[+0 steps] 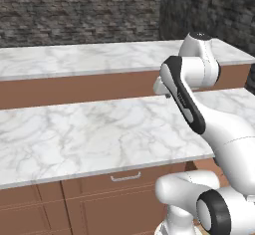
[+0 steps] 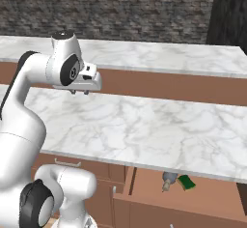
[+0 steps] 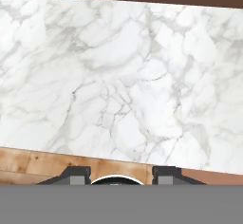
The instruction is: Restock the sink supplies by placing the sponge and soap dispenser on the counter and next to the sink. Make sure the soap dispenser is upright.
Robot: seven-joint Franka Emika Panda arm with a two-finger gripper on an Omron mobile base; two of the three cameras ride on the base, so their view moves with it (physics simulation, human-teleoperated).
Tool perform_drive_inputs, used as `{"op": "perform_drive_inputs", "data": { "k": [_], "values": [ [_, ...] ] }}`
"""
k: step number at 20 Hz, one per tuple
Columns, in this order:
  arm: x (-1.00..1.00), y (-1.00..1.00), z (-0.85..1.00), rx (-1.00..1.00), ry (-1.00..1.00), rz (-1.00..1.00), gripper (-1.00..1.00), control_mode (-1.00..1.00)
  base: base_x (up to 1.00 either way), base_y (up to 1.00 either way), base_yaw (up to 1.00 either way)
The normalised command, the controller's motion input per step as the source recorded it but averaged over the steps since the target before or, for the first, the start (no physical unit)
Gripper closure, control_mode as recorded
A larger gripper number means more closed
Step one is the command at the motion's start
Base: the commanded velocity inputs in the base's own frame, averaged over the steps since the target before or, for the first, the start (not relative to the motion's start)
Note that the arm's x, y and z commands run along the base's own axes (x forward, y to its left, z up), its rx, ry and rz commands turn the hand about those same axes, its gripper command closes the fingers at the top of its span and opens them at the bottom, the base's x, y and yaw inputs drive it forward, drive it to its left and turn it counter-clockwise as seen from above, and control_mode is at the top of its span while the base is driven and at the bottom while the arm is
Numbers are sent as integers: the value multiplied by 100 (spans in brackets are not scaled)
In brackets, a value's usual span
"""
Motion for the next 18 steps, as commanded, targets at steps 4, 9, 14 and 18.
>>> {"op": "perform_drive_inputs", "data": {
  "k": [4, 9, 14, 18],
  "values": [
    [0, 0, 0, 0, 0, 0, -100, 100, 0, 0, 0],
    [0, 0, 0, 0, 0, 0, -100, 100, -78, -13, -5],
    [0, 0, 0, 0, 0, 0, -100, 100, -82, -53, -10],
    [0, 0, 0, 0, 0, 0, -100, 100, -5, -78, -3]
  ]
}}
